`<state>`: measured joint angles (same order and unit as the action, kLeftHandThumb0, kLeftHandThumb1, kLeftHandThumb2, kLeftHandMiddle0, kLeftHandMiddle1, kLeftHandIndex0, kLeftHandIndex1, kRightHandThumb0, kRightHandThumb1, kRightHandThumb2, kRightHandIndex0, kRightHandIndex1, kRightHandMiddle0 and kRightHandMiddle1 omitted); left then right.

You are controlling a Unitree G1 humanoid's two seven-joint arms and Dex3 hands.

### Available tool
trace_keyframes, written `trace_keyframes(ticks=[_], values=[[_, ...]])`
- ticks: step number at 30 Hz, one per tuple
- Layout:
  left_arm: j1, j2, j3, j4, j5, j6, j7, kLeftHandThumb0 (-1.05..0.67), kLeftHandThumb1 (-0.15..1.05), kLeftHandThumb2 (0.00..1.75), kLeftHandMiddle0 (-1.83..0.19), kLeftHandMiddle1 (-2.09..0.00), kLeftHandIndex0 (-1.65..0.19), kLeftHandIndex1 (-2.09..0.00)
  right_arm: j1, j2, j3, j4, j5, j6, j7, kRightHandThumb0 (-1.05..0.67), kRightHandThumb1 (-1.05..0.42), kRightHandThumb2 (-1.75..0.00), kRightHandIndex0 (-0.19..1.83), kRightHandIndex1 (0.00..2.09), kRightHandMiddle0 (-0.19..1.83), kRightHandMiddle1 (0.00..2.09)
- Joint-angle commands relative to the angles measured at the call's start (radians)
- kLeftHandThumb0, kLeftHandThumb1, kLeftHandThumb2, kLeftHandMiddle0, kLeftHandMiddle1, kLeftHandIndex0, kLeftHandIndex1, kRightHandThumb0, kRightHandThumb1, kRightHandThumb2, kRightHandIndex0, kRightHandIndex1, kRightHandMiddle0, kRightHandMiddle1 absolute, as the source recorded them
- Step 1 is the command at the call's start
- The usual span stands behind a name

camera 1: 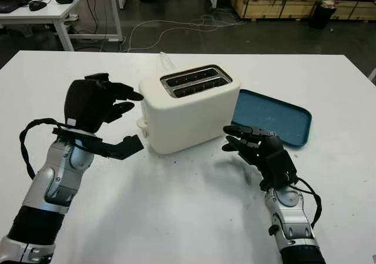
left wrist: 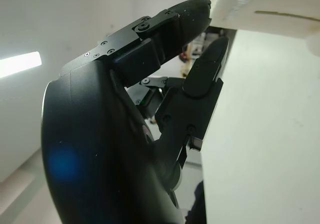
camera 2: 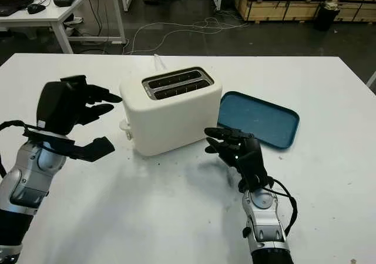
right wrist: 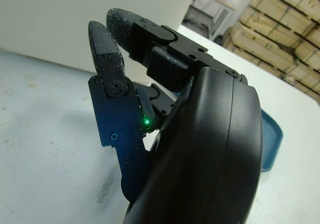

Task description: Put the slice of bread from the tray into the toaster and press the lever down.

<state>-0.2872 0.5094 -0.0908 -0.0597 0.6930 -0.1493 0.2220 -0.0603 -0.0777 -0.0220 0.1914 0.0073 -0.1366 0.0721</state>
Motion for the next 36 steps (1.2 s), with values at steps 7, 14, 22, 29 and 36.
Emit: trace_keyframes(ticks=[7,14,22,29,36], values=[[0.048,-0.060,0.064,-0.035,-0.122,-0.010,-0.021,-0.14,0.77,0.02,-0.83,-1.28,-1.28,-0.01,-0.037,-0.018,-0.049,0.006,0.028,-0.059,0.005,-0.47,-0.85,0.00,1.02,0.74,1.24,0.00],[0.113,-0.160,0.107,-0.020,-0.243,-0.027,0.003,-0.26,0.86,0.02,-0.72,-1.14,-1.06,0.00,-0.138,-0.065,-0.131,0.003,0.116,-0.099,0.067,-0.44,-0.86,0.00,1.00,0.72,1.20,0.00],[0.140,-0.242,0.101,0.007,-0.267,-0.015,0.013,-0.38,0.90,0.01,-0.64,-1.14,-0.94,0.00,-0.220,-0.097,-0.164,0.017,0.189,-0.029,0.123,-0.43,-0.83,0.00,0.87,0.53,1.09,0.00],[0.131,-0.251,0.100,-0.003,-0.252,0.018,-0.011,-0.43,0.90,0.00,-0.59,-1.19,-0.93,0.00,-0.312,-0.180,-0.153,0.072,0.174,0.016,0.181,-0.46,-0.85,0.00,0.88,0.37,1.00,0.00],[0.087,-0.150,0.141,-0.095,-0.297,0.116,-0.197,-0.45,0.88,0.00,-0.49,-1.16,-0.91,0.00,-0.498,-0.301,-0.134,0.312,0.119,-0.047,0.290,-0.51,-0.84,0.00,0.88,0.37,0.96,0.00]])
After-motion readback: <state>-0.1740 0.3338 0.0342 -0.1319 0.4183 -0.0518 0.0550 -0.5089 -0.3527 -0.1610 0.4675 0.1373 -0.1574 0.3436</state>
